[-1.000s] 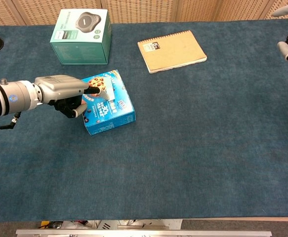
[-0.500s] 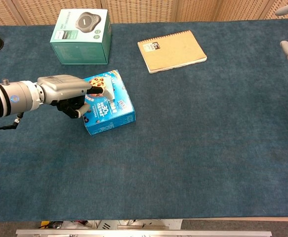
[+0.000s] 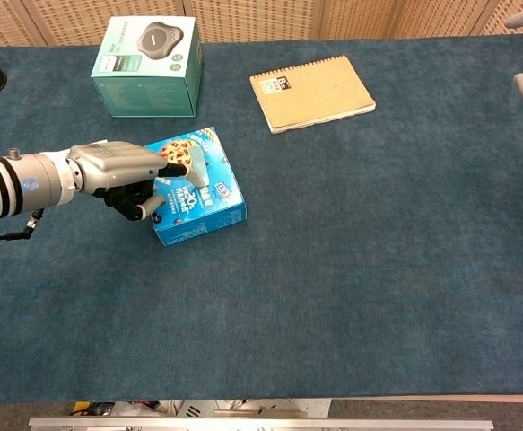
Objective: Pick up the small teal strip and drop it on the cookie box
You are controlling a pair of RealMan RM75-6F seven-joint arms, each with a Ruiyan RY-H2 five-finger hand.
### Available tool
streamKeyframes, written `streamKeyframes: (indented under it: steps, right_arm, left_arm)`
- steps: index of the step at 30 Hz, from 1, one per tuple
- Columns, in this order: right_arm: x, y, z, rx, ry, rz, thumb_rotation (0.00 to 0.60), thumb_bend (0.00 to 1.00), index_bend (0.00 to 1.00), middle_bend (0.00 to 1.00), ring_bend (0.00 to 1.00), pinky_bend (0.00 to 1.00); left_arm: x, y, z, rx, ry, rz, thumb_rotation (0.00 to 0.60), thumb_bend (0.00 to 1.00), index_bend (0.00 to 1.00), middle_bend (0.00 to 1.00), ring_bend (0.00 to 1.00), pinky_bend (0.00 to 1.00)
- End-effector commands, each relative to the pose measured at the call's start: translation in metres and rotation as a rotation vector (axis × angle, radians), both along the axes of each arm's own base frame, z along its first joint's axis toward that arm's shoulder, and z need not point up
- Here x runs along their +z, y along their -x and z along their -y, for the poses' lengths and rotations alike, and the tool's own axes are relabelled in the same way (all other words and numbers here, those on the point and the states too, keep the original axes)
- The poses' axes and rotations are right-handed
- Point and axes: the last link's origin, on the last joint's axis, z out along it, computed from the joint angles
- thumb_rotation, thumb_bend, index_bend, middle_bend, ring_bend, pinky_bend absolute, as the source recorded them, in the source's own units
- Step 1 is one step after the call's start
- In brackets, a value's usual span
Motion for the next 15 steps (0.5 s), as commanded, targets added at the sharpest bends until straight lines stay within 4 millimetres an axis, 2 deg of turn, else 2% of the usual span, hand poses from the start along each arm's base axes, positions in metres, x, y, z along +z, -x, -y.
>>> streamKeyframes:
  steps: [1, 15]
  right_arm:
    - [0.0, 0.0, 0.0001, 0.0, 0.0, 0.0, 0.6, 0.43, 0.22, 0.87, 1.0, 1.0]
    - [0.0018, 0.0004, -0.0006, -0.002, 0.004, 0.002, 0.6, 0.43, 0.22, 0.87, 1.0, 1.0]
  left_arm:
    - [0.0003, 0.0, 0.0002, 0.0, -0.001, 0.0, 0.6, 0.89, 0.13, 1.0, 1.0, 1.0]
    - [-0.0001, -0.0062, -0.0002, -0.012, -0.005, 0.016, 0.6, 0.89, 0.13, 1.0, 1.0, 1.0]
